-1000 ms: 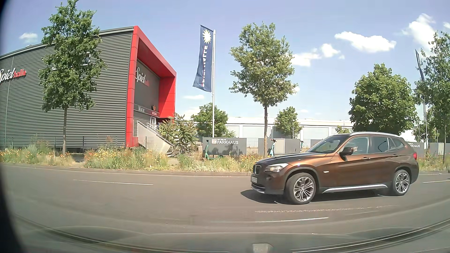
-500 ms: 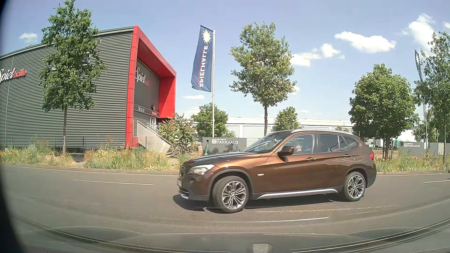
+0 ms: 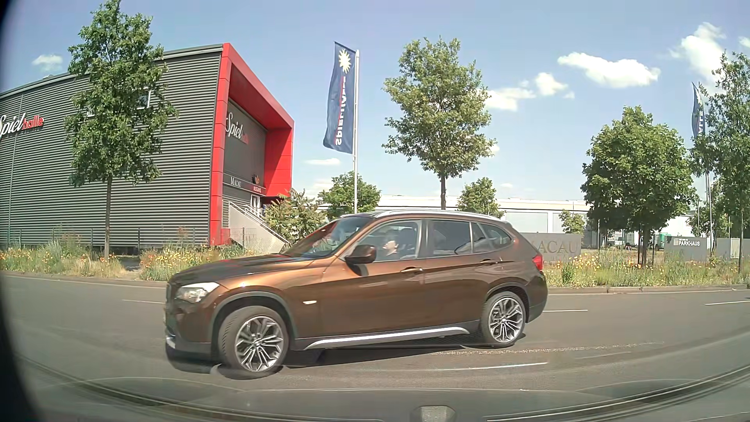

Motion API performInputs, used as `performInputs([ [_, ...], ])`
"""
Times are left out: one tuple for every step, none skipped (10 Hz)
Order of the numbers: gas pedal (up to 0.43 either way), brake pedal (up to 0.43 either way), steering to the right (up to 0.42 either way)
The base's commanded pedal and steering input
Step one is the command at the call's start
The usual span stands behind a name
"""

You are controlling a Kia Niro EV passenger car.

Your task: Follow the waypoints while adhering to traffic rules and regulations

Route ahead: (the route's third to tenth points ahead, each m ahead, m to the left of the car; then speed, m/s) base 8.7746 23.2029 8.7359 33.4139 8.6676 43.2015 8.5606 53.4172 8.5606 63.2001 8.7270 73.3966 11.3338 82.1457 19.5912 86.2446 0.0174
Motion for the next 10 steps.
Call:
performInputs([
  [0.0, 0.165, -0.006],
  [0.0, 0.165, -0.005],
  [0.0, 0.165, -0.006],
  [0.0, 0.165, -0.005],
  [0.0, 0.165, -0.006],
  [0.0, 0.165, -0.006],
  [0.0, 0.171, -0.006],
  [0.0, 0.165, -0.005],
  [0.0, 0.165, -0.006],
  [0.0, 0.165, -0.006],
])
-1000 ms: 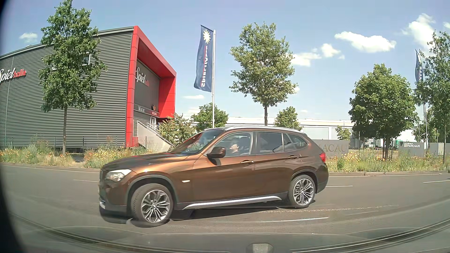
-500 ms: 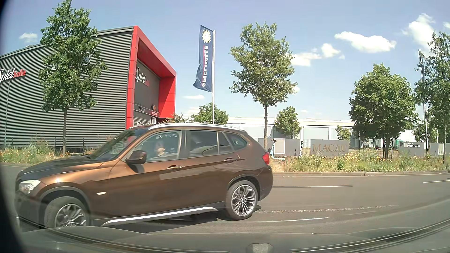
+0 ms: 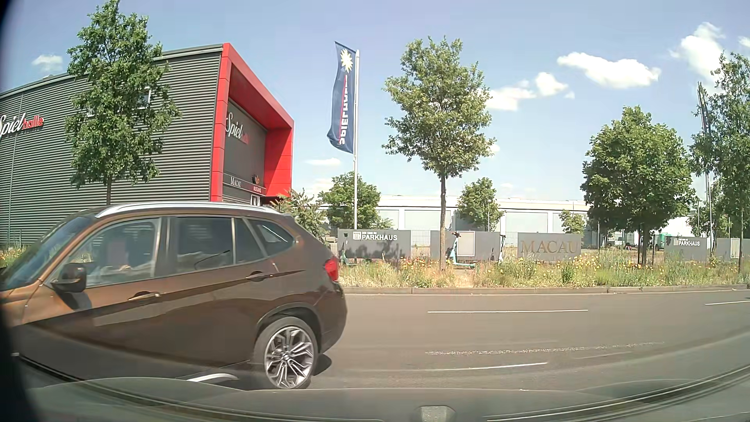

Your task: Follow the waypoints while adhering to traffic rules and regulations

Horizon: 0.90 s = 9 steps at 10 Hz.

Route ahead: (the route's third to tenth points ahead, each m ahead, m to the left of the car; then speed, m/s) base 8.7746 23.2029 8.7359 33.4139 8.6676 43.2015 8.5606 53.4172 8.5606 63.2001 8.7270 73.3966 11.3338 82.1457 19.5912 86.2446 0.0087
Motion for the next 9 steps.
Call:
performInputs([
  [0.0, 0.152, -0.006],
  [0.0, 0.122, -0.007],
  [0.0, 0.037, -0.007],
  [0.0, 0.037, -0.009],
  [0.0, 0.03, -0.011],
  [0.0, 0.037, -0.016],
  [0.0, 0.03, -0.021],
  [0.0, 0.03, -0.026],
  [0.0, 0.03, -0.032],
])
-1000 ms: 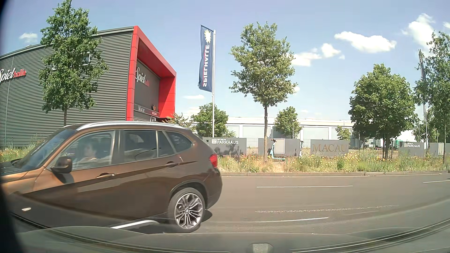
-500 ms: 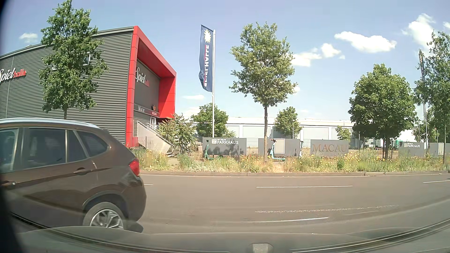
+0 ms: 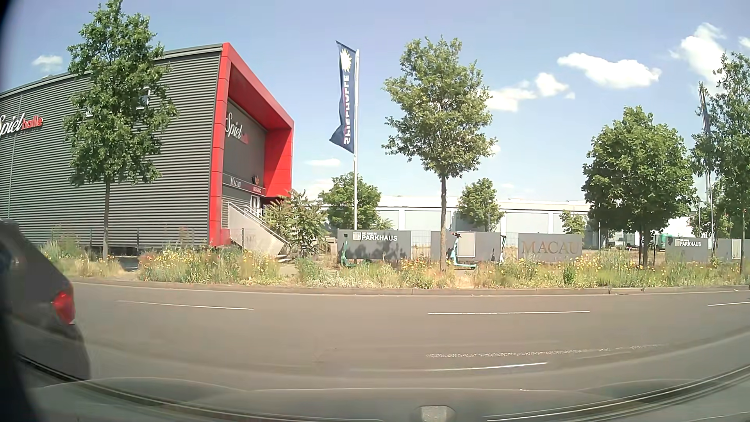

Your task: Follow the waypoints while adhering to traffic rules and regulations

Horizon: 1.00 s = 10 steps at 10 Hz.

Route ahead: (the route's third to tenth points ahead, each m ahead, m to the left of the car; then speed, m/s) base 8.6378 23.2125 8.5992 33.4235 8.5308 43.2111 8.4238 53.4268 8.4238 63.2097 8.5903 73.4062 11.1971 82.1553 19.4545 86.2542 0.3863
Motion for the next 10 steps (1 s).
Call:
performInputs([
  [0.0, 0.03, -0.045],
  [0.0, 0.03, -0.058],
  [0.008, 0.03, -0.074],
  [0.028, 0.03, -0.088],
  [0.067, 0.03, -0.114],
  [0.098, 0.03, -0.147],
  [0.11, 0.03, -0.185],
  [0.11, 0.03, -0.224],
  [0.118, 0.03, -0.286],
  [0.118, 0.03, -0.336],
])
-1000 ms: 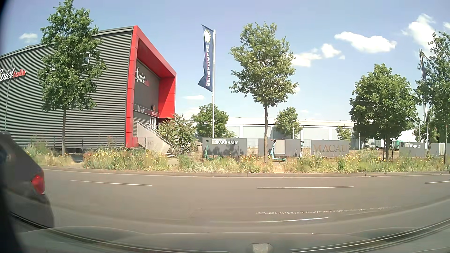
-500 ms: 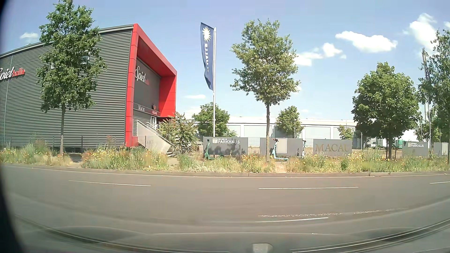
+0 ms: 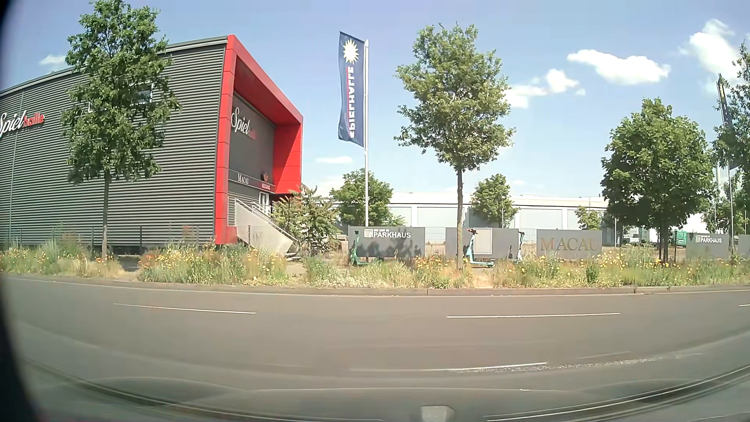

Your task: Follow the waypoints while adhering to traffic rules and regulations

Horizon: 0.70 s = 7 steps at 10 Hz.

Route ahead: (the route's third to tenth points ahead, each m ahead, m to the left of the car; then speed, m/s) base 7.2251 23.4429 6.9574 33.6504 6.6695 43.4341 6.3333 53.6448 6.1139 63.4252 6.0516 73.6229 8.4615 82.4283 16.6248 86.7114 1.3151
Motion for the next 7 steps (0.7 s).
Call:
performInputs([
  [0.13, 0.03, -0.383],
  [0.13, 0.037, -0.413],
  [0.13, 0.03, -0.441],
  [0.13, 0.03, -0.461],
  [0.15, 0.03, -0.485],
  [0.15, 0.03, -0.515],
  [0.15, 0.03, -0.533],
])
